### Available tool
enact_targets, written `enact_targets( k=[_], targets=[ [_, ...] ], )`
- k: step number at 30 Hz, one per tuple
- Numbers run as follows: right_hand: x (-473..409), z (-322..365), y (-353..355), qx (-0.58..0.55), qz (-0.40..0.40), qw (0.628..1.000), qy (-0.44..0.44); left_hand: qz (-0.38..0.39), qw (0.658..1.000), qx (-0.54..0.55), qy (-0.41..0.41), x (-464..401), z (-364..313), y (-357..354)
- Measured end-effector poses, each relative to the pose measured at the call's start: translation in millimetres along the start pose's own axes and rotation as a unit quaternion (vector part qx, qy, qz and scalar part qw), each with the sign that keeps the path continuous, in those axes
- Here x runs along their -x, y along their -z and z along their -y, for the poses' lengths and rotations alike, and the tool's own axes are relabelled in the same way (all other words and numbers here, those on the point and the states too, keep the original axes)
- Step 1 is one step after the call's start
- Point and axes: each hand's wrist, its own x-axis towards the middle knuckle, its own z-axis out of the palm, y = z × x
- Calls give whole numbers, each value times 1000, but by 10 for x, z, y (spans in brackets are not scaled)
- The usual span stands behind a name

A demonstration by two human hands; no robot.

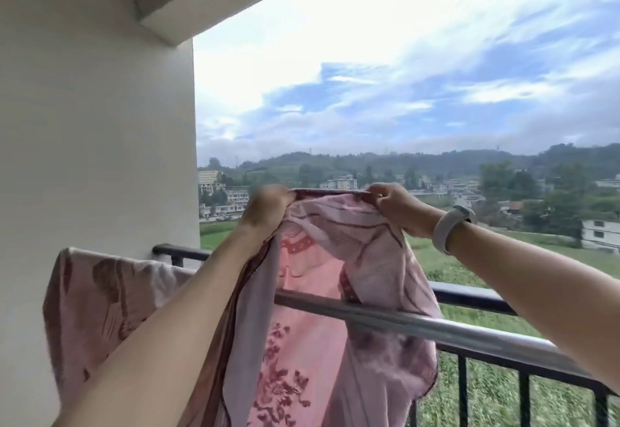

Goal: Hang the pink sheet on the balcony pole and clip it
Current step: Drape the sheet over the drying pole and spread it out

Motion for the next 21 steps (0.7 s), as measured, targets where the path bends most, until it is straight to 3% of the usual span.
enact_targets(
  k=[3, 6, 8, 11, 14, 17, 19, 21],
  targets=[
    [-178, 440, 473, 37, -65, 992, 98, 5, 999, -5, -40, -25, -176, -37],
    [-170, 870, 857, 28, -32, 991, 128, -63, 994, 57, -65, -29, -479, -29],
    [-51, 961, 993, 58, 19, 991, 116, -80, 991, 83, -71, 81, -583, 3],
    [248, 755, 950, 66, 142, 985, 68, -22, 998, 38, -35, 458, -470, -44],
    [670, 418, 649, 73, 269, 960, -8, 33, 988, -151, 25, 868, -178, -130],
    [1038, 105, 498, 197, 344, 918, -6, 68, 947, -298, 96, 1293, 43, -242],
    [1233, -78, 522, 241, 380, 893, 11, 54, 945, -309, 95, 1592, 128, -390],
    [1433, -225, 573, 242, 390, 888, 27, 30, 967, -250, 38, 1902, 110, -627]
  ],
)
